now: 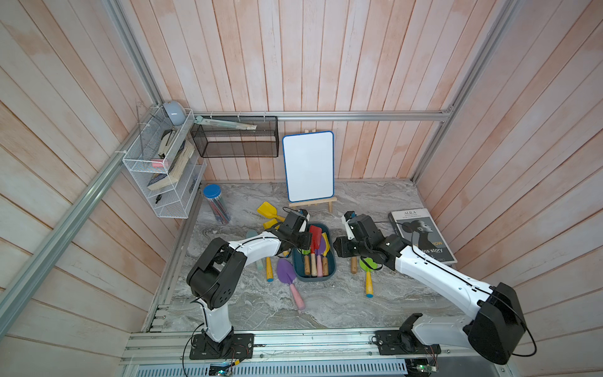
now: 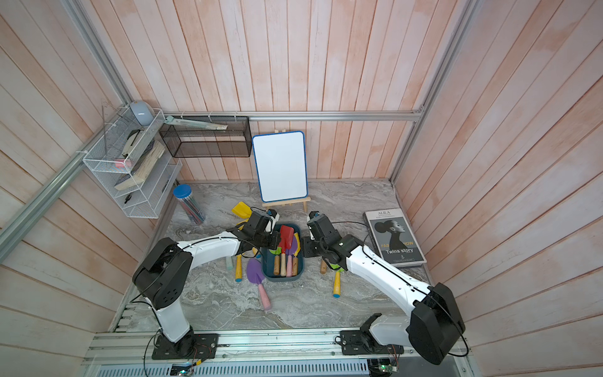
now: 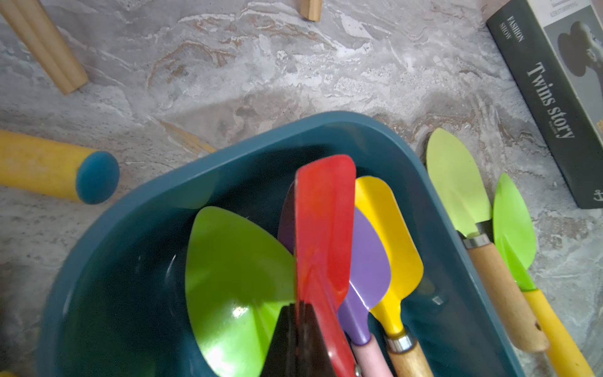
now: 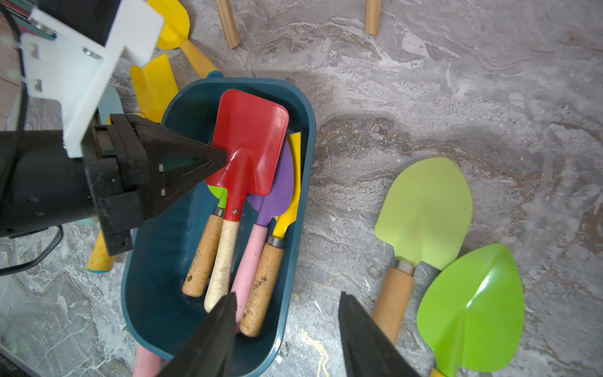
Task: Put the shovel into the storage box
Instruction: Place the shovel in the storage box.
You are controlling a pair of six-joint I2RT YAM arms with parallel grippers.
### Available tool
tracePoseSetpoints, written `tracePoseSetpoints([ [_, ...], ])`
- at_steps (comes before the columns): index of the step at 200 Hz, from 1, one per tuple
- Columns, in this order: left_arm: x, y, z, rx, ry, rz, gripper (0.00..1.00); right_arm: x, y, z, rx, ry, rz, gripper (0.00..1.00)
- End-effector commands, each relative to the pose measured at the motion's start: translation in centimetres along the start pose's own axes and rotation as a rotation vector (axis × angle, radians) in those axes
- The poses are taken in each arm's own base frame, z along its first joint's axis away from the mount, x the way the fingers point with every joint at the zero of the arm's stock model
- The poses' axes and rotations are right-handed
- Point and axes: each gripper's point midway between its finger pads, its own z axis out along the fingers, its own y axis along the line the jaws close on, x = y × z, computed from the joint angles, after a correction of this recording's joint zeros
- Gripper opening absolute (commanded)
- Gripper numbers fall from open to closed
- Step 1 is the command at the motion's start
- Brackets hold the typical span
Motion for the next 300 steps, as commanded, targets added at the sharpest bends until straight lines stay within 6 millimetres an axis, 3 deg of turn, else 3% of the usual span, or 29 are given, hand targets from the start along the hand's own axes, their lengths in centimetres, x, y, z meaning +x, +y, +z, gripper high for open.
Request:
tracePoseSetpoints([
  [1,2.3,0.5,1.2,-0.012,0.078,-0.038,0.0,0.0,0.0,0.4,0.002,-0.002,-0.019,0.56],
  [13,2.6,0.6,1.4,-0.021,0.091,-0.048,0.0,0.0,0.1,0.4,0.001,-0.001,-0.019,0.57],
  [110,2.5,1.5,1.5,-0.157,0.166,-0.058,0.3,0.0,0.1,0.7,-0.002,0.001,-0.019,0.56],
  [141,1.8,1.2,1.0,-0.17,0.156,-0.05,0.33,0.0,0.1,0.7,-0.002,0.002,-0.02,0.57],
  [181,0.1,-0.1,-0.2,-0.158,0.121,-0.03,0.46,0.1,-0.2,0.8,0.014,0.001,-0.009,0.57],
  [204,-0.9,-0.9,-1.0,-0.144,0.093,-0.022,0.56,0.2,-1.1,0.9,0.052,0.005,0.013,0.57],
  [248,-3.1,-2.4,-3.0,-0.113,0.029,-0.009,0.65,1.4,-3.8,1.2,0.149,0.033,0.082,0.57],
  [300,-5.0,-5.2,-5.4,0.007,-0.062,-0.006,0.72,5.0,-7.0,1.9,0.271,0.124,0.136,0.57],
])
